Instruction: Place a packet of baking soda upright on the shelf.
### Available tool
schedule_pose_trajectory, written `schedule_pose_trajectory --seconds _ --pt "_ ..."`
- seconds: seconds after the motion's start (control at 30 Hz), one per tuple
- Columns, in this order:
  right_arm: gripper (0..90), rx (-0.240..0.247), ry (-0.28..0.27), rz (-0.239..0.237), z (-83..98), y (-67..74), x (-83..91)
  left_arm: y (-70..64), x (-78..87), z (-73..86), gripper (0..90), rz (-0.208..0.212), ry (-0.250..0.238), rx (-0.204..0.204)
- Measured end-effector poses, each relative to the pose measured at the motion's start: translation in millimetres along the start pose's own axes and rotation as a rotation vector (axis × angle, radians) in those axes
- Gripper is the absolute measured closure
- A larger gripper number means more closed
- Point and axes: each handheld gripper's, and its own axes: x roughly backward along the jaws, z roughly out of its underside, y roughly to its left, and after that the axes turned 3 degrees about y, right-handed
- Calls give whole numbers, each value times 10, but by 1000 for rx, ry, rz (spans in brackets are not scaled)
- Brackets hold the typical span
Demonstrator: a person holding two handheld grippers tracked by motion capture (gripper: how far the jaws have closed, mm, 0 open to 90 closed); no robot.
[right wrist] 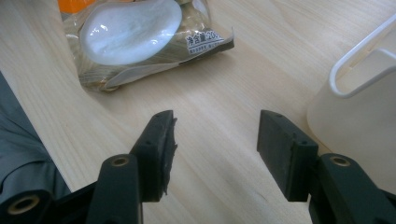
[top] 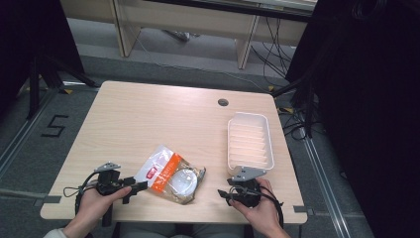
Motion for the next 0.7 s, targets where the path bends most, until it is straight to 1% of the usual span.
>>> schedule_pose_trajectory --seconds 0.03,0.07,0.1,0.13,0.2,0.23,0.27,0.33,0.43,0.47,0.5,0.53,0.57,0.63,0.67,0.7 --pt "470 -9 -31 5 8 9 -33 -7 -13 -6 353 1 4 -9" --pt "470 -13 -15 -2 2 11 -20 -7 -13 -6 357 1 4 -9" --pt "468 -11 -17 0 3 11 -23 -23 -44 -20 362 6 3 -28" --pt "468 3 -19 8 6 7 -32 -30 -57 -26 364 7 5 -28" --pt "468 8 -19 7 3 8 -29 -39 -87 -30 366 7 5 -22" --pt "468 8 -20 8 2 9 -26 -37 -97 -36 369 13 13 -15" --pt "467 8 -22 10 1 7 -23 -35 -111 -39 372 23 8 -3" --pt "467 6 -21 9 1 7 -25 -29 -129 -53 385 21 -4 14" --pt "462 10 -17 8 2 9 -31 -29 -169 -82 394 28 0 14" --pt "462 5 -14 7 4 11 -33 -25 -184 -89 399 42 4 13" --pt "461 2 12 -1 -2 11 -11 -32 -193 -95 404 34 5 16" --pt "461 5 2 1 0 15 -16 -35 -203 -101 407 33 1 11" --pt "460 14 1 0 -4 8 -10 -31 -208 -106 411 40 6 9" --pt "461 20 4 -2 -6 4 -5 -30 -213 -111 417 35 5 5" --pt "460 12 -20 5 1 10 -25 -30 -232 -115 425 35 0 18" --pt "460 15 -23 4 3 6 -33 -29 -244 -118 429 39 0 28"
